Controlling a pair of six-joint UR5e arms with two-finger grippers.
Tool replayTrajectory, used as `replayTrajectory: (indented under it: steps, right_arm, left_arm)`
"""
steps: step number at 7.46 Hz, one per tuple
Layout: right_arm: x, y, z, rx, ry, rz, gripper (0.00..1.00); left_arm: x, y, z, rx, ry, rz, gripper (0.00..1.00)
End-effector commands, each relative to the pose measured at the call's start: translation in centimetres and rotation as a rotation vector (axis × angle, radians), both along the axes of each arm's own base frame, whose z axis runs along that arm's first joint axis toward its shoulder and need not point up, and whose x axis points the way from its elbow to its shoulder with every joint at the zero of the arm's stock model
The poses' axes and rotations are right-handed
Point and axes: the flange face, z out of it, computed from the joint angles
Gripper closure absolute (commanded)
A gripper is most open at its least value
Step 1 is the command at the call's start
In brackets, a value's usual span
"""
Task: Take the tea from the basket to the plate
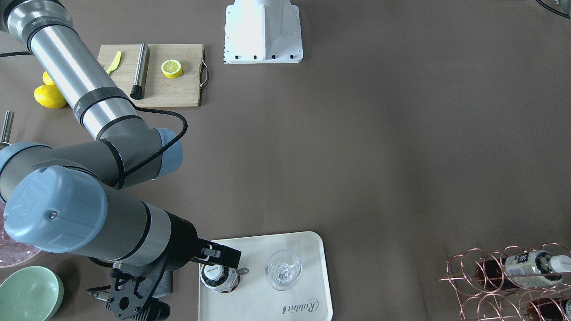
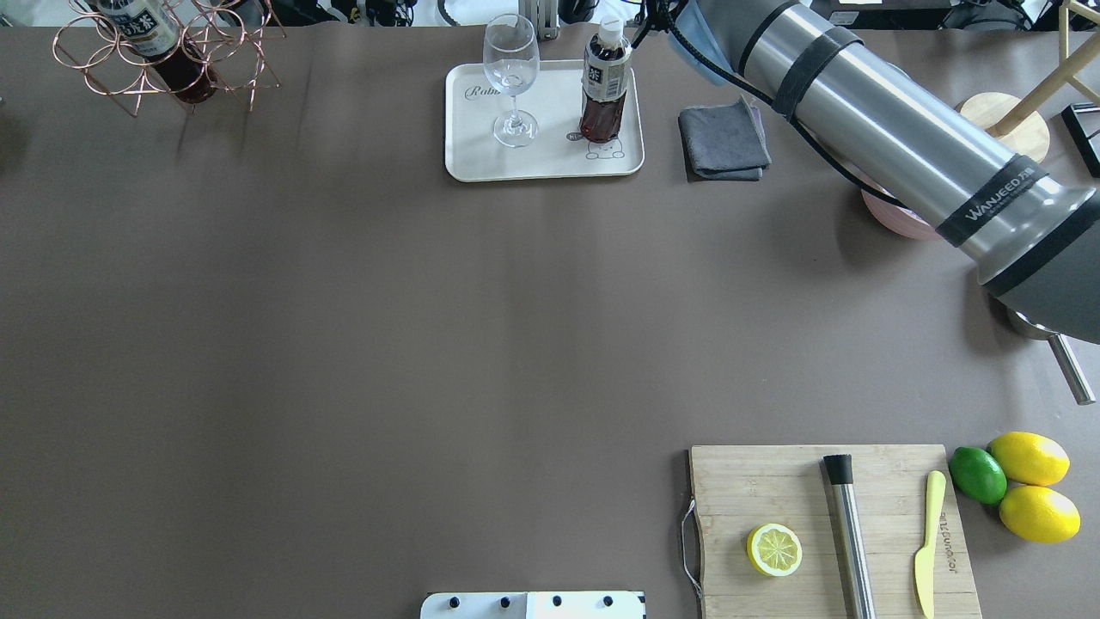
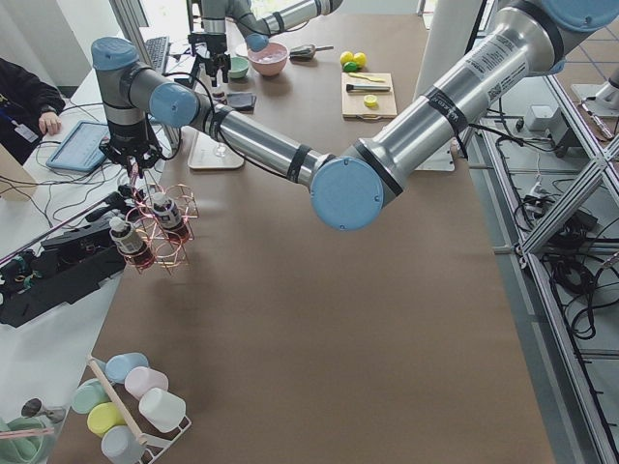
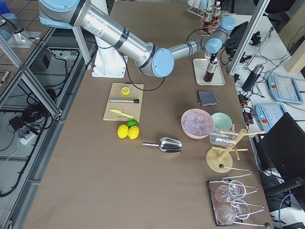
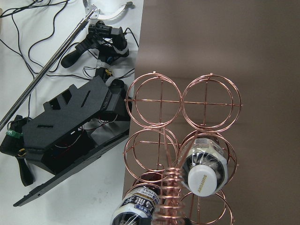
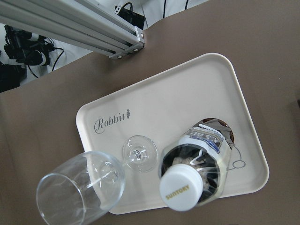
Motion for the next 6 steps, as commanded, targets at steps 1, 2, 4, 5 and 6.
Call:
replayTrajectory:
  steps: [1, 2, 4, 5, 6]
  right_arm:
    - [5.9, 3.3, 2.3, 0.032, -0.02, -0.06, 0.0]
    - [8.0, 6.3, 3.8, 0.063, 0.005, -0.087, 0.0]
    - [11.4, 10.9, 7.1, 0.076, 0.07, -0.125, 0.0]
    - [13.7, 14.2, 11.2, 0.106, 0.147, -0.161, 0.0]
    - [17.6, 18.0, 15.4, 0.189, 0.23, -0.228, 0.0]
  left_arm:
    - [-0.7, -0.8, 1.3, 0.031, -0.025, 0.011, 1.0]
    - [-0.9, -0.5, 1.2, 0.038, -0.025, 0.01, 1.0]
    - [-1.4, 1.8, 1.0, 0.068, -0.013, 0.008, 1.0]
    - [-1.5, 3.0, 1.3, 0.08, -0.008, 0.012, 1.0]
    - [-1.4, 3.4, 1.4, 0.084, -0.008, 0.014, 1.0]
